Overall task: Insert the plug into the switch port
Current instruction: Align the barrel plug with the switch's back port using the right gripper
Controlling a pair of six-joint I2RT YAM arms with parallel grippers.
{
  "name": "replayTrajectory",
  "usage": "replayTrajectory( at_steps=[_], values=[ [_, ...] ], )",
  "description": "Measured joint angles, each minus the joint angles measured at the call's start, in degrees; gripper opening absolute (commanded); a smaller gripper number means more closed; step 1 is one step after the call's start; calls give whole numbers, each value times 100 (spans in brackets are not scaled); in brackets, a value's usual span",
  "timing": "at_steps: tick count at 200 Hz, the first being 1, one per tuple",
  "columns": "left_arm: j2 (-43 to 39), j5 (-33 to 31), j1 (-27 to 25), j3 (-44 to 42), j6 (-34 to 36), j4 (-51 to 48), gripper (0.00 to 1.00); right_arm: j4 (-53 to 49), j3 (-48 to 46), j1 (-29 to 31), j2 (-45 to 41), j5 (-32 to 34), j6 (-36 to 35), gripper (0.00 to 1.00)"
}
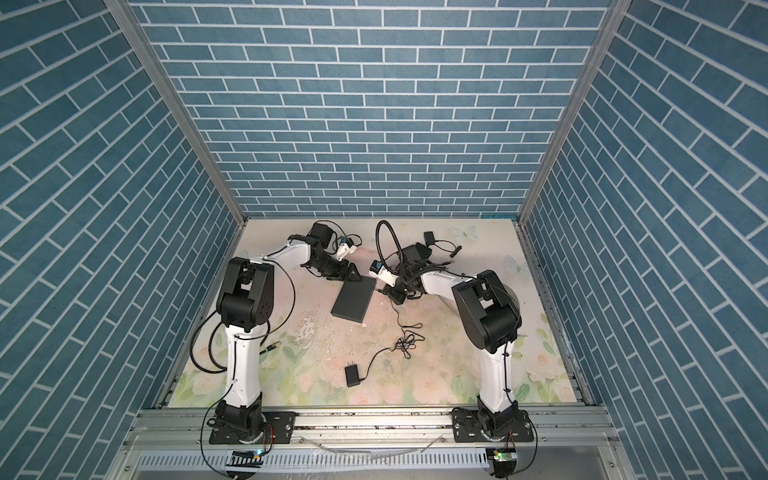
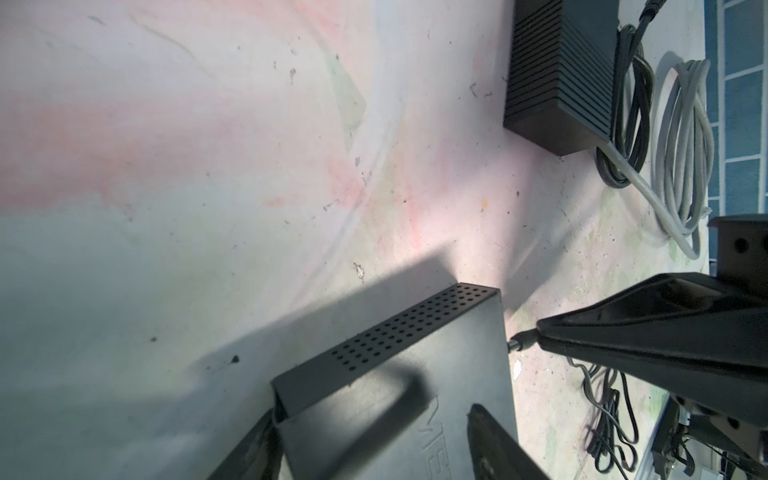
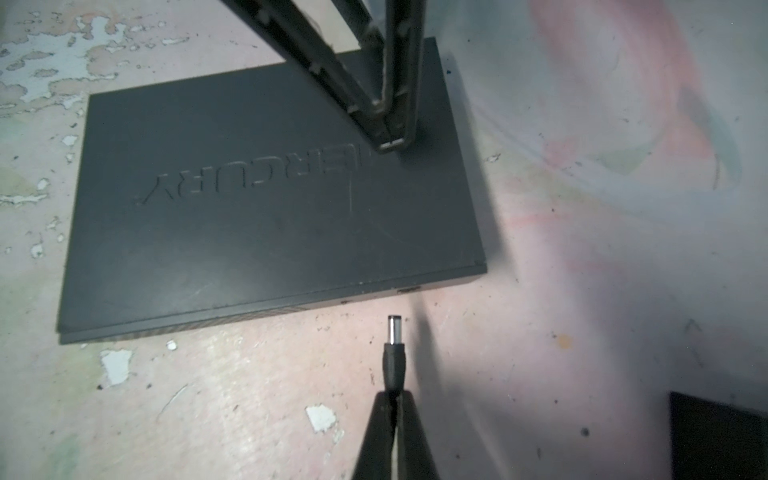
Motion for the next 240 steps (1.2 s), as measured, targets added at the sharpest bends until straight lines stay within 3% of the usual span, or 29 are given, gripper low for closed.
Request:
replayTrajectory(
  at_steps=[240],
  values=[
    [0,76,2,-4,-107,20,68,-232,369,-26,278,-247,-339,0]
  ],
)
